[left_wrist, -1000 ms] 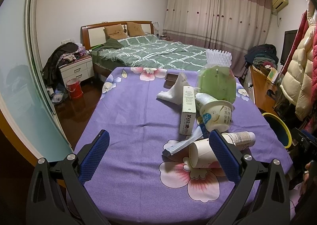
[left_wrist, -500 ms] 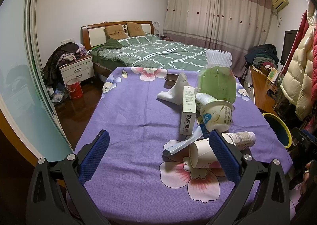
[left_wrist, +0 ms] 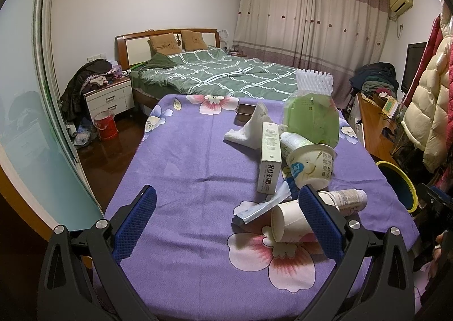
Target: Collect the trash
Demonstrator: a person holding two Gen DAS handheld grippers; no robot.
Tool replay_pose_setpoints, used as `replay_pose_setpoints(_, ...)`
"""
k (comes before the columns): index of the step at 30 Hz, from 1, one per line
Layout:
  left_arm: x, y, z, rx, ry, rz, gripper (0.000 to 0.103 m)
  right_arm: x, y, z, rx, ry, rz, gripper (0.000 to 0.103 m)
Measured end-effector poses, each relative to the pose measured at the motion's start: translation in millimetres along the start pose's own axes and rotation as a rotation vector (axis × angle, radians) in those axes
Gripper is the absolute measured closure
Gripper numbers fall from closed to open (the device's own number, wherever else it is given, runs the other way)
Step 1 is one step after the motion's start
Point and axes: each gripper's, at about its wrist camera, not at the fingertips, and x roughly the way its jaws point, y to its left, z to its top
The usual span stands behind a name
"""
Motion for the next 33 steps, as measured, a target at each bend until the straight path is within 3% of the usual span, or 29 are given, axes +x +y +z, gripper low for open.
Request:
replay_pose_setpoints(16, 42.5, -2.0, 25.9, -0.003, 0.016, -0.004, 0.004, 44.0, 26.3, 40.9, -0.029, -0.025, 0.055, 0.006)
replay_pose_setpoints(27, 90.4, -0.8, 55.6, -0.003, 0.036, -0.010, 0.004, 96.4, 68.5, 103.9, -0.081, -0.078, 0.127, 0.007)
replay_pose_setpoints(33, 113.2, -2.1, 74.5, 0.001, 0.034, -0.026, 0.004, 138.4, 100.7, 144.2, -0.154, -0.110, 0.115, 0.014)
